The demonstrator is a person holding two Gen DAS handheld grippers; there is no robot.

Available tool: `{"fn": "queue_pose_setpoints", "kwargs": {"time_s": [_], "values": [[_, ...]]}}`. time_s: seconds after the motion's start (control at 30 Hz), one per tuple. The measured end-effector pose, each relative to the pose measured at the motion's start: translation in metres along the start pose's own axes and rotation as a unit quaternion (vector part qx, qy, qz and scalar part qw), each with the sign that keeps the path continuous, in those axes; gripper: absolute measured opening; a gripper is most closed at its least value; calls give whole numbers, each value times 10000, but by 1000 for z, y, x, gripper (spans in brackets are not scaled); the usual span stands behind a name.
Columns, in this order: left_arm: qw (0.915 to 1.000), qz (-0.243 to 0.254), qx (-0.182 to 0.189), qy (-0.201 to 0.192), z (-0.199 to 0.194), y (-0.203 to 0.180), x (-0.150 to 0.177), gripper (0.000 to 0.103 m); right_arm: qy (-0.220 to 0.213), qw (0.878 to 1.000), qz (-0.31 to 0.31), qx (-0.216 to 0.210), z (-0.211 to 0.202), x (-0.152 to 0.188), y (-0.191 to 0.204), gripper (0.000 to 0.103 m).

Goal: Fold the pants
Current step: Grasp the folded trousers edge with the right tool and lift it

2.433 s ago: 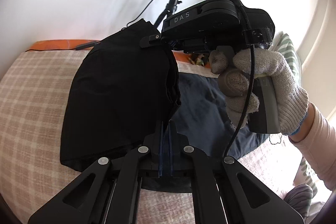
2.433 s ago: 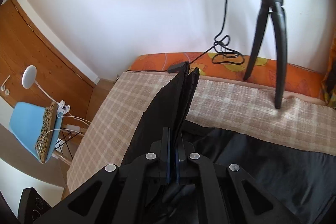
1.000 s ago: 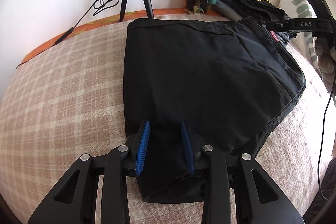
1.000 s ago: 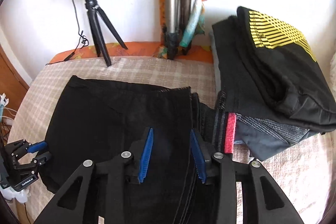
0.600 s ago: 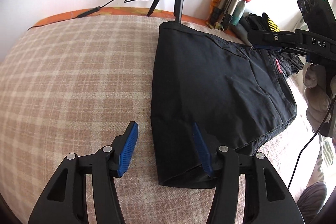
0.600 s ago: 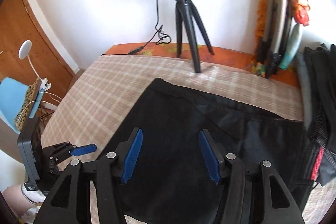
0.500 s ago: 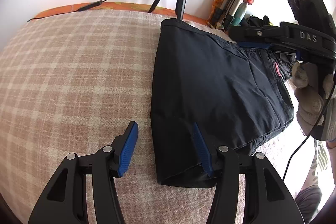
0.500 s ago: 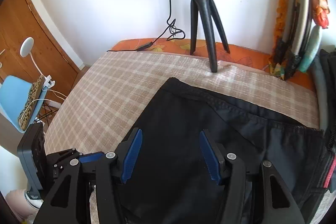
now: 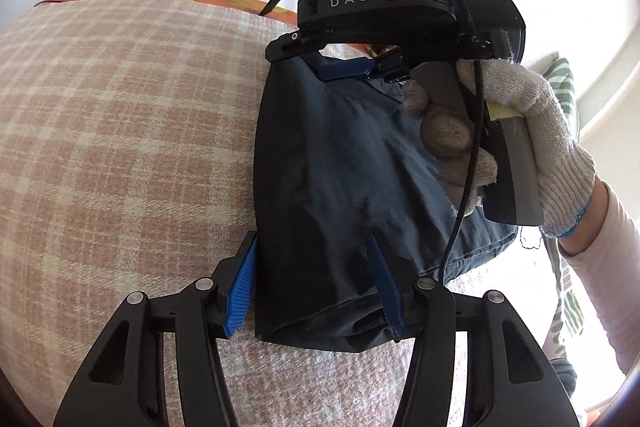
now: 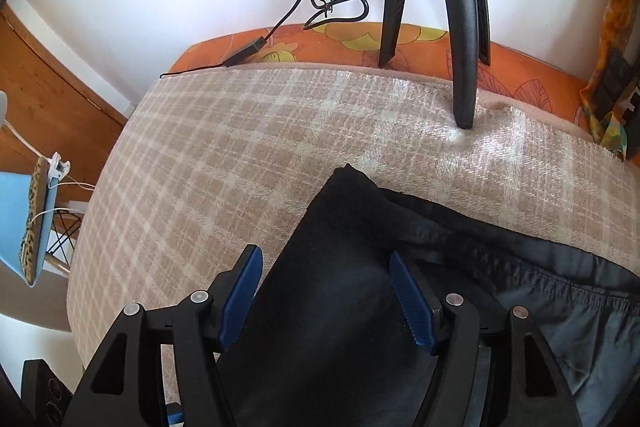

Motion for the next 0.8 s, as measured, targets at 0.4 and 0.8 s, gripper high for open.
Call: {"fn": "queue_pose_setpoints", "kwargs": {"time_s": [0.4, 0.8], "values": [[9988, 51, 390, -296, -14, -19, -8, 52, 991, 9878, -679, 994, 13, 18, 42, 68], [9984, 527, -193, -97, -5, -34, -10, 57, 936, 9872, -681, 1094, 11, 31, 27, 16]]}}
Point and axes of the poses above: each gripper's, at about its wrist camera, not at the fingertips, and z roughly the way its jaws point, y to its left, x to its underside, the point moved 7 cm from there along z, roughly the way its jaws point, and after that the axes turned 2 degrees about z, right-handed, at the moved point
